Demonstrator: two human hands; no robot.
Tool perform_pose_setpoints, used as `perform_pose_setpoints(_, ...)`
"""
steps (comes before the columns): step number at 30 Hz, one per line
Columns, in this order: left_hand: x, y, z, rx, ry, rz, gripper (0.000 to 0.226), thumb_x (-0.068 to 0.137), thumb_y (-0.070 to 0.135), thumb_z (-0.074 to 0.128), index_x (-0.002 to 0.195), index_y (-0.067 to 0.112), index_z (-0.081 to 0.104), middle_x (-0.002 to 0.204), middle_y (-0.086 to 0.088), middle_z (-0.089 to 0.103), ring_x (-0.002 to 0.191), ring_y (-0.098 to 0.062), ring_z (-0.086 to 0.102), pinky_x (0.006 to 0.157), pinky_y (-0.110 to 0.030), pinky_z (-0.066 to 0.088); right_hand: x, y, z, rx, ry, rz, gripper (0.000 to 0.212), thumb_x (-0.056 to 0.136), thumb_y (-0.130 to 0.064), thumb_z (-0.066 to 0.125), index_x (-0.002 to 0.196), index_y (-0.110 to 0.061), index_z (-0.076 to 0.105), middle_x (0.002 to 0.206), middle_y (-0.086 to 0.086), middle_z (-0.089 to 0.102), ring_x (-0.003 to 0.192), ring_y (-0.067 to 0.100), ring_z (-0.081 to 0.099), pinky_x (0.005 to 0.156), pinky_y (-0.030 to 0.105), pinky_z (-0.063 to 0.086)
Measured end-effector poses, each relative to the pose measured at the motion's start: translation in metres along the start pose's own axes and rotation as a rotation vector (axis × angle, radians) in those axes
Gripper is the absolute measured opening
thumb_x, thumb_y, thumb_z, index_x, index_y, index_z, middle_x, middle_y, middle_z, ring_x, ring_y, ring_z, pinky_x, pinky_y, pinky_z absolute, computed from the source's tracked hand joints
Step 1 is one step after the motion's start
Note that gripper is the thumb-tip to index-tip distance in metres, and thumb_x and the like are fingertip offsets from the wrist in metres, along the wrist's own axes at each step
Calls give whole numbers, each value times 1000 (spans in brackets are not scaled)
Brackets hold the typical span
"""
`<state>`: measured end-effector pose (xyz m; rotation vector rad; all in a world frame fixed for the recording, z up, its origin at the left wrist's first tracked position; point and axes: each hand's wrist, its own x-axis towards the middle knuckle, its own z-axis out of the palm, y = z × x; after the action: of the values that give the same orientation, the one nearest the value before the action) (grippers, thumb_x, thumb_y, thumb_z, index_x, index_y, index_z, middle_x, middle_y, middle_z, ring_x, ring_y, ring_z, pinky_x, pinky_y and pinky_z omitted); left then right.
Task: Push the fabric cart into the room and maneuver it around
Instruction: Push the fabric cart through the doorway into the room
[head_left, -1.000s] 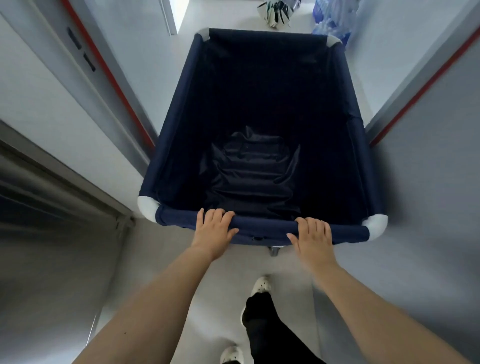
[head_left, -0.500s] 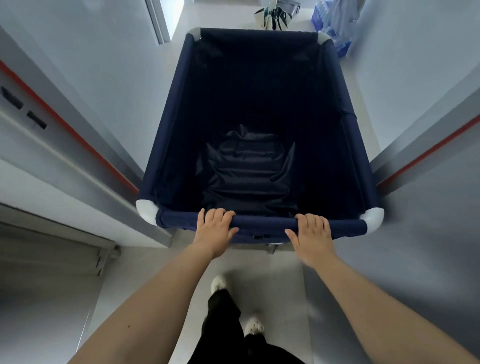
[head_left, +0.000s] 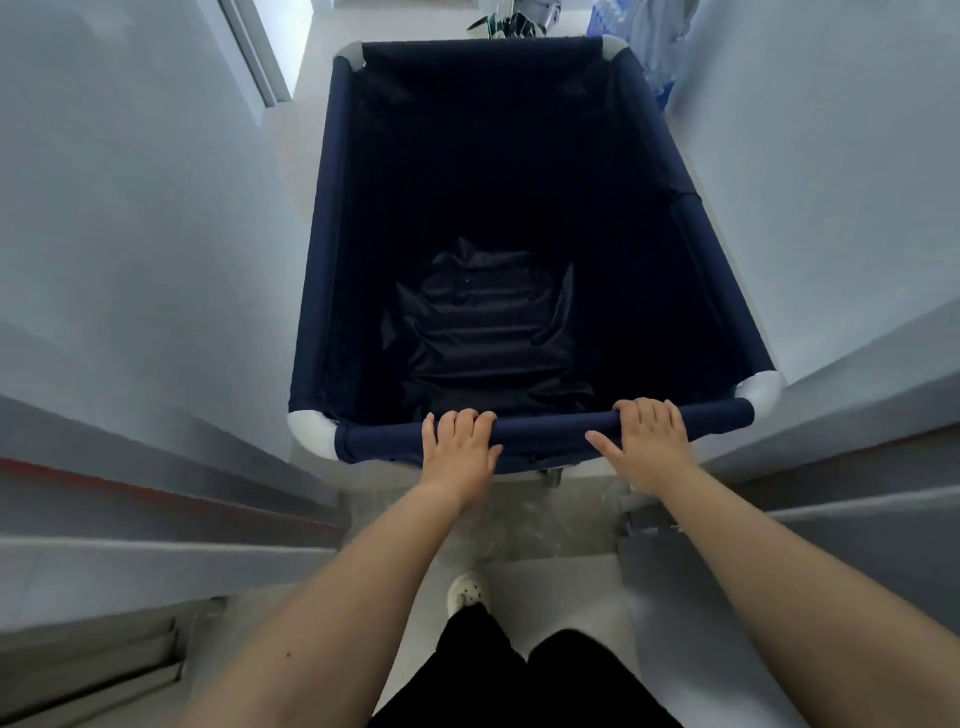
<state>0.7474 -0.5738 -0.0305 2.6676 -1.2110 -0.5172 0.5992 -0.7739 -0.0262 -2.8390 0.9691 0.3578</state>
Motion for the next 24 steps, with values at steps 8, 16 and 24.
perform_pose_setpoints(8, 95, -5, -25, 20, -8, -26, 44, 96, 38, 34, 136, 20, 27, 139, -4, 36, 128, -26, 28, 115, -50, 5, 98, 11, -23, 17, 27, -32, 71, 84, -67, 27, 126, -12, 39, 124, 10, 49, 119, 29, 39, 114, 46, 14)
perform_pose_setpoints(16, 193, 24, -40, 13, 21, -97, 46, 96, 38, 34, 137, 20, 25, 138, -5, 37, 127, -26, 29, 115, -50, 7, 205, 52, -50, 26, 63, -99, 68, 83, -67, 28, 121, -12, 43, 116, 10, 50, 114, 30, 41, 113, 47, 16)
perform_pose_setpoints(24, 295, 103, -45, -40, -15, -152, 54, 94, 41, 36, 141, 18, 19, 140, -6, 35, 128, -27, 28, 113, -49, 10, 313, 138, -93, 56, 50, -119, 62, 87, -61, 31, 120, -11, 45, 121, 10, 52, 120, 28, 40, 116, 46, 11)
